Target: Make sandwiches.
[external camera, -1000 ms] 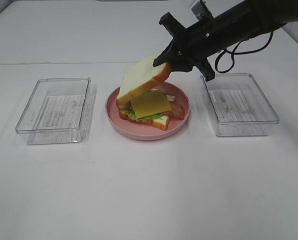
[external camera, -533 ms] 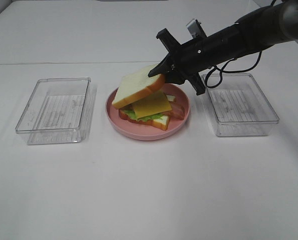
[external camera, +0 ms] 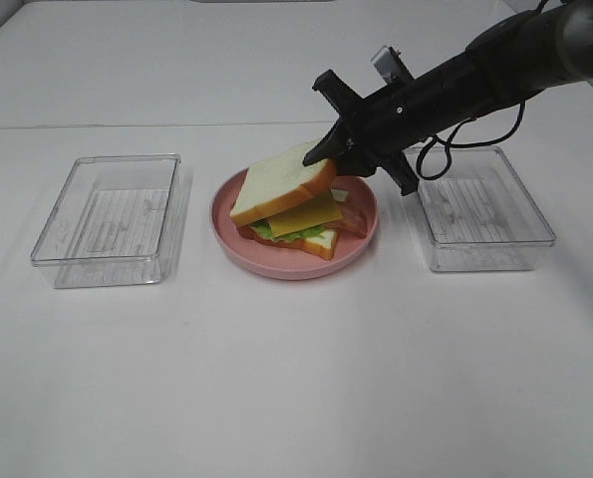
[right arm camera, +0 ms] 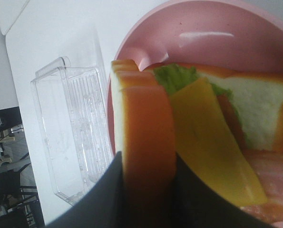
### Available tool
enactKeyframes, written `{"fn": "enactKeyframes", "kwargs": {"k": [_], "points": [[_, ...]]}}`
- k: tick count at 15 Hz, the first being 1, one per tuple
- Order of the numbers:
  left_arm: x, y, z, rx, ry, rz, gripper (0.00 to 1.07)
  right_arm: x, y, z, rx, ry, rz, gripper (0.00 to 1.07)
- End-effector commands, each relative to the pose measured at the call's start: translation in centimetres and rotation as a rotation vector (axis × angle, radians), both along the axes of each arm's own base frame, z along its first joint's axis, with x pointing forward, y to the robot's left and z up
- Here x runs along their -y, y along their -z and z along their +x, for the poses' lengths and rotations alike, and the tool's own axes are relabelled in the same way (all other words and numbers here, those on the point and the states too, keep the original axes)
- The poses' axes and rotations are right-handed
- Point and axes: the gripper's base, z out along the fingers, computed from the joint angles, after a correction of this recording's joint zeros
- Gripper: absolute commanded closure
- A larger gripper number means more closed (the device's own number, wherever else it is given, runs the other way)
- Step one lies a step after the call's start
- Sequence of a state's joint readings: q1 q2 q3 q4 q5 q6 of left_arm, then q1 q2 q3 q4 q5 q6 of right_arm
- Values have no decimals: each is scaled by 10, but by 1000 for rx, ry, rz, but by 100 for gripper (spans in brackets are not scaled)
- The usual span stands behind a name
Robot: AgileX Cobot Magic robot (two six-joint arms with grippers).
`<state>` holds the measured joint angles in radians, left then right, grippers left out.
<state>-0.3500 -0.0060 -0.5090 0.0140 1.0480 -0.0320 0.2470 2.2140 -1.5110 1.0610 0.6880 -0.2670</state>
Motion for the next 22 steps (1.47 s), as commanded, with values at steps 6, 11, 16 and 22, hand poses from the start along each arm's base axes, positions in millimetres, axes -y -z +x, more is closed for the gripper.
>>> {"fn": "enactKeyframes", "kwargs": {"k": [6,11,16,22], "points": [[-1,0,-2,22,3,-9,34,6,-9,-4,46,-72,-95,25],[-1,0,-2,22,3,-9,34,18,-37,-13,76,-123,-240,25],[-1,0,-2,22,3,-9,34,38,-99,-40,174,-283,-452,25],[-1,0,-3,27,12,2,34,76,-195,-114,248,-378,-684,26]]}}
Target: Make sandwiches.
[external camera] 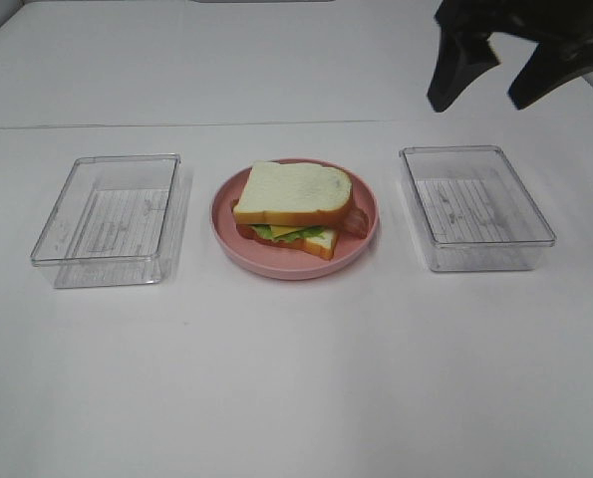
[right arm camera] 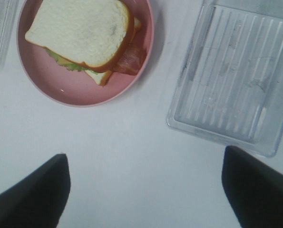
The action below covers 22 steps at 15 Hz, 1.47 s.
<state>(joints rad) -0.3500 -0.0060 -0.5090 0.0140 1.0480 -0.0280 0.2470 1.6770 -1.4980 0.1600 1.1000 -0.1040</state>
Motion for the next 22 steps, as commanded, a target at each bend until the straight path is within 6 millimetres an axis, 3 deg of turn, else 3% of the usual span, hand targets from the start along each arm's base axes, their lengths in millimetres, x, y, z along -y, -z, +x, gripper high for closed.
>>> {"fn": "enactKeyframes", "kwargs": {"k": [1,4,5,7,10,11,14,18,22], "points": [[0,0,-3,27,16,1,34,13,-27,-38,38,16,-18,26],[0,1,-2,25,16,1,34,29,-36,-104,75,29,-4,26],[0,1,-2,25,16,1,34,38,-26,-137,63,38,-4,26],[0,1,-2,25,16,1,34,50,-9,-184,79,39,-3,26],[0,1,-2,25,16,1,34,61,17,-231,97,40,2,26],[0,1,-2,25,16,1,34,69,33,-261,165,31,17,26],[0,1,-2,25,16,1,34,76,45,-290,294,-22,25,26],[0,1,-2,24,16,2,34,84,41,-324,578,-34,90,26],[0,1,-2,25,16,1,34,86,41,-331,625,-32,106,26]]}}
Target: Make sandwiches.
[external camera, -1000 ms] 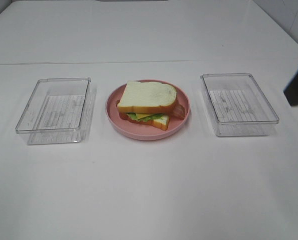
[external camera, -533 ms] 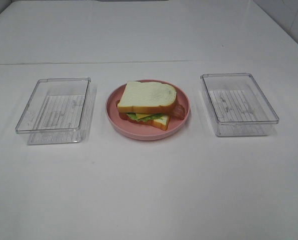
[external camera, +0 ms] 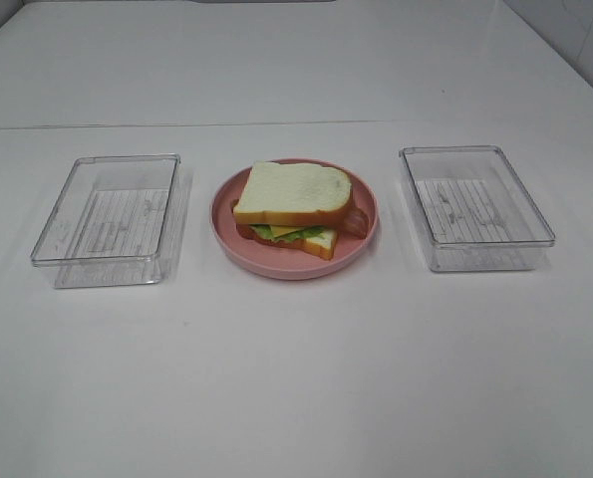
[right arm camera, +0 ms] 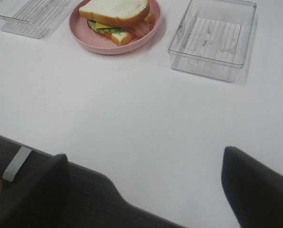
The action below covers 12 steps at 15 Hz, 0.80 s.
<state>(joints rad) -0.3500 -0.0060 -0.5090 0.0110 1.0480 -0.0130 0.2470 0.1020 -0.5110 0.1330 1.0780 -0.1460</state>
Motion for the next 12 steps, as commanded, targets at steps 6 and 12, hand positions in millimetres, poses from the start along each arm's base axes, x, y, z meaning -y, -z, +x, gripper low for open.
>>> {"fn": "enactKeyframes", "kwargs": {"k": [6,12], "points": [[-1,1,-2,21,8,-9,34,0,1,0,15,-6,2,26],[1,1,-3,22,-236,-6,34,-1,0,1,19,179,7,26]]}}
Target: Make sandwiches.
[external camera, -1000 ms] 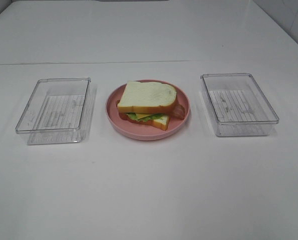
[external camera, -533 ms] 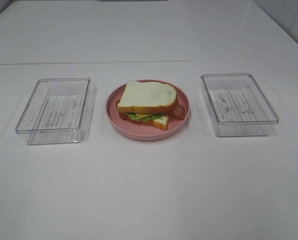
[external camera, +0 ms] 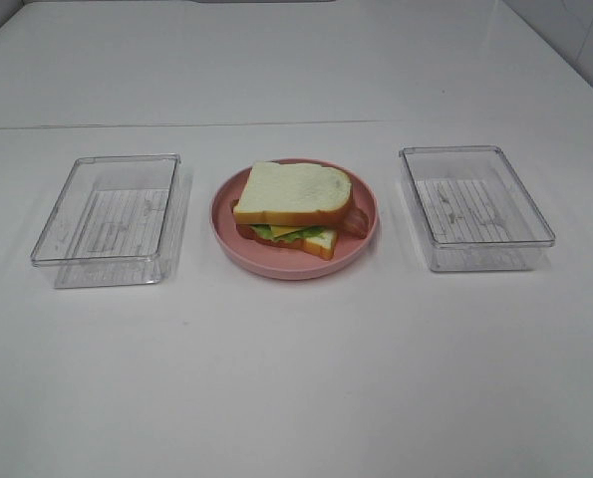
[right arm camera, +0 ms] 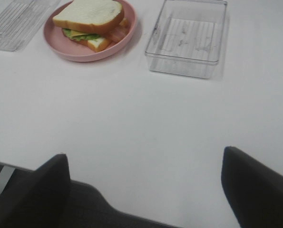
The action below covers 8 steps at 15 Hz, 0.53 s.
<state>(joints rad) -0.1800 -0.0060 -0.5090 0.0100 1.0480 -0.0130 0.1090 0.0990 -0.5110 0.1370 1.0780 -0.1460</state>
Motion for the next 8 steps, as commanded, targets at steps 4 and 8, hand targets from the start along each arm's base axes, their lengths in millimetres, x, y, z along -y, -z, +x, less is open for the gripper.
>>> {"fn": "enactKeyframes", "kwargs": {"k": [4,8], "points": [[2,1,-2,23,-247,-1,34,-1,1,-15,120,96,15,26],[2,1,-3,26,-248,-1,34,-2,1,-15,124,118,18,26]]}}
